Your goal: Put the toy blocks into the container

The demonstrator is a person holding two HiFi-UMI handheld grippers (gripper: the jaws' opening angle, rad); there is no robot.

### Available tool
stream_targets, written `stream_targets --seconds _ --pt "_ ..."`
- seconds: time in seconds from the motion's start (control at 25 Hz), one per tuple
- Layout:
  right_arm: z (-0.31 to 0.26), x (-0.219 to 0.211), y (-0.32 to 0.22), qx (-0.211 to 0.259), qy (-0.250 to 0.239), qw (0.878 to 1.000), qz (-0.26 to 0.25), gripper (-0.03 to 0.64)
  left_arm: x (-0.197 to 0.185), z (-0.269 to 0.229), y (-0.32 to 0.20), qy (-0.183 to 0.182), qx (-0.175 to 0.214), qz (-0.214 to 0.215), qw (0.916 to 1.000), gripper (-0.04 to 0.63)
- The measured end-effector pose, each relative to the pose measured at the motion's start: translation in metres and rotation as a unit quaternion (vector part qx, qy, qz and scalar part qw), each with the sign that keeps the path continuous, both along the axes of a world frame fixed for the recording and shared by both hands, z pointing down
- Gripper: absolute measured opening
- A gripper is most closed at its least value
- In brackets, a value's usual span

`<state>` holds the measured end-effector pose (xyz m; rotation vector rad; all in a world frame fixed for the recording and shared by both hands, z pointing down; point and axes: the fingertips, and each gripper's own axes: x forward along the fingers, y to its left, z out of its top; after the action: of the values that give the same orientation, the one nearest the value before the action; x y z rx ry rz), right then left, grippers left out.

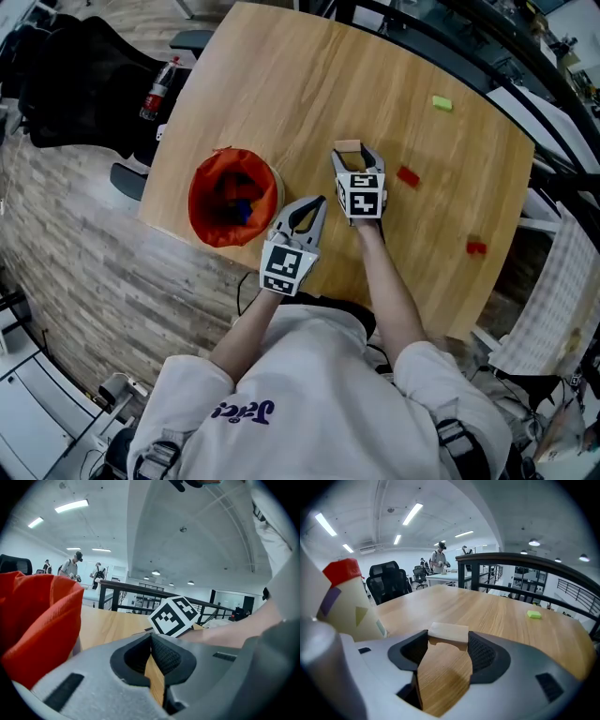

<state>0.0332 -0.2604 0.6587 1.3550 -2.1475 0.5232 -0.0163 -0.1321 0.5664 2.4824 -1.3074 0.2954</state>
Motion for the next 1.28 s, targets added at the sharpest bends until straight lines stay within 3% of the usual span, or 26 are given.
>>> stream_targets --seconds 0.32,0.6,0.96,1.28 --pt "-0.073 0.020 0.048 0.050 -0.022 0.998 0.019 0.272 -0.002 -0.040 0.016 0.016 0.030 0.022 0.9992 0.014" --pt "-0.138 0.015 0.083 0.094 -0.040 0.995 -0.005 0.272 -0.021 -0.075 0.029 0.032 0.056 0.011 0.9979 0.014" --pt "-0.196 -0.065 0.120 0.122 -0.080 0.986 -0.085 0.272 -0.083 -0.111 0.047 0.041 0.078 -0.046 0.9951 0.014" --pt "-0.193 -0.150 0.140 0.101 -0.077 0.974 -0.189 0.273 -0.155 -0.117 0.062 0.026 0.085 -0.129 0.9876 0.014"
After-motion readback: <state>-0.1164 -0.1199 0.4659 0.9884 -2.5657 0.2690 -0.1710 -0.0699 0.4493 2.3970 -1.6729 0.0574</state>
